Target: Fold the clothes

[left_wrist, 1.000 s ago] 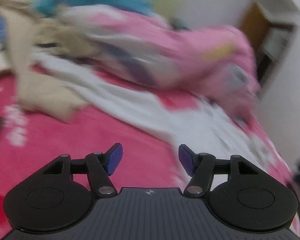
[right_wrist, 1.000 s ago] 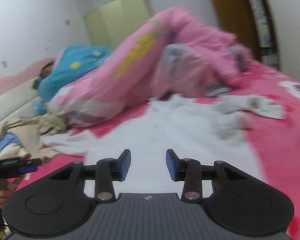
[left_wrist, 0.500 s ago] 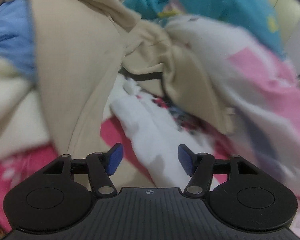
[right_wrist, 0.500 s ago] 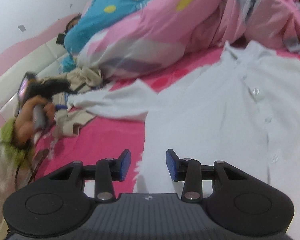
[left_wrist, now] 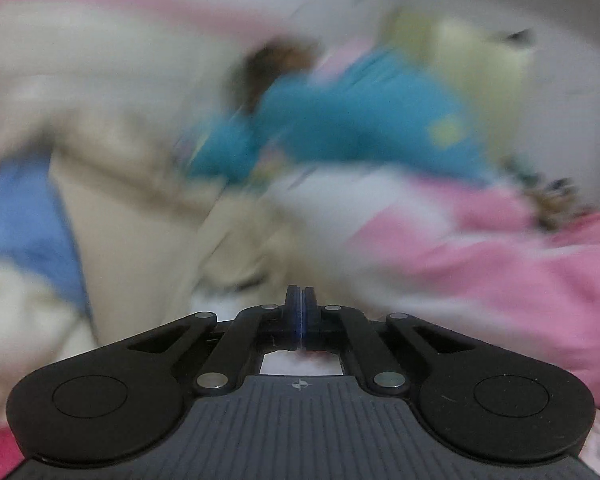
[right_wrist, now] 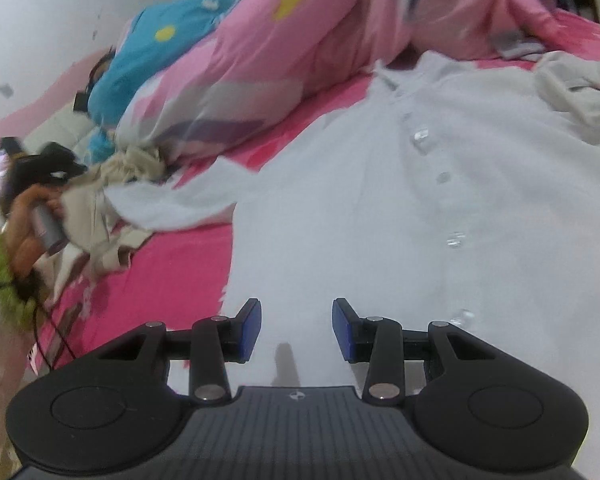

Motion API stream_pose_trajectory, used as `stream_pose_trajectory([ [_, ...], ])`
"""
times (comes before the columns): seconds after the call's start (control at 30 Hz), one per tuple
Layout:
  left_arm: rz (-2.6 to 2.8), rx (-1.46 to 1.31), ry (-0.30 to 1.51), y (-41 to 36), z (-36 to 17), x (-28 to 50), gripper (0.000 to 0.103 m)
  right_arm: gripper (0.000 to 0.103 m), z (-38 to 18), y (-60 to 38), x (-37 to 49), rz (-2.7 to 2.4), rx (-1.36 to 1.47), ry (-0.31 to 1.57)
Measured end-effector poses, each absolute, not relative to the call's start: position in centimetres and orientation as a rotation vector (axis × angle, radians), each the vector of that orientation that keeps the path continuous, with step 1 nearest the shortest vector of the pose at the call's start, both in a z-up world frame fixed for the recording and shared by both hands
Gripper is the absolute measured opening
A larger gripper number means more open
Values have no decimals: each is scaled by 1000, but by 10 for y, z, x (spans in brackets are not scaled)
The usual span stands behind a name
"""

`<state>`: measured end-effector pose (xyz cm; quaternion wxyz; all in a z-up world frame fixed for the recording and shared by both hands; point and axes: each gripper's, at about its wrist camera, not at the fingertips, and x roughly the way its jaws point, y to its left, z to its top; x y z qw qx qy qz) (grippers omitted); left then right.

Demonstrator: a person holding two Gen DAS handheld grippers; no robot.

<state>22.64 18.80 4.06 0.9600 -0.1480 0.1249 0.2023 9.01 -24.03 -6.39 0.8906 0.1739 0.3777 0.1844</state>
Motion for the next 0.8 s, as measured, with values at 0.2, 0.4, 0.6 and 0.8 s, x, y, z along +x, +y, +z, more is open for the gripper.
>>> stream_pose_trajectory([
  [0.2, 52, -192, 155, 83, 75, 133, 0, 42, -48, -260, 74, 366, 392, 717],
  [0.4, 64, -298, 330, 68, 22, 103, 15, 42, -25, -267, 71, 379, 376, 660],
  [0.6, 305, -602, 451, 139, -33, 123, 23, 42, 53, -187, 134, 605, 164, 517],
  [0.8, 378, -764, 446, 191, -74, 123, 33, 47, 79, -20, 218, 891, -224, 412],
])
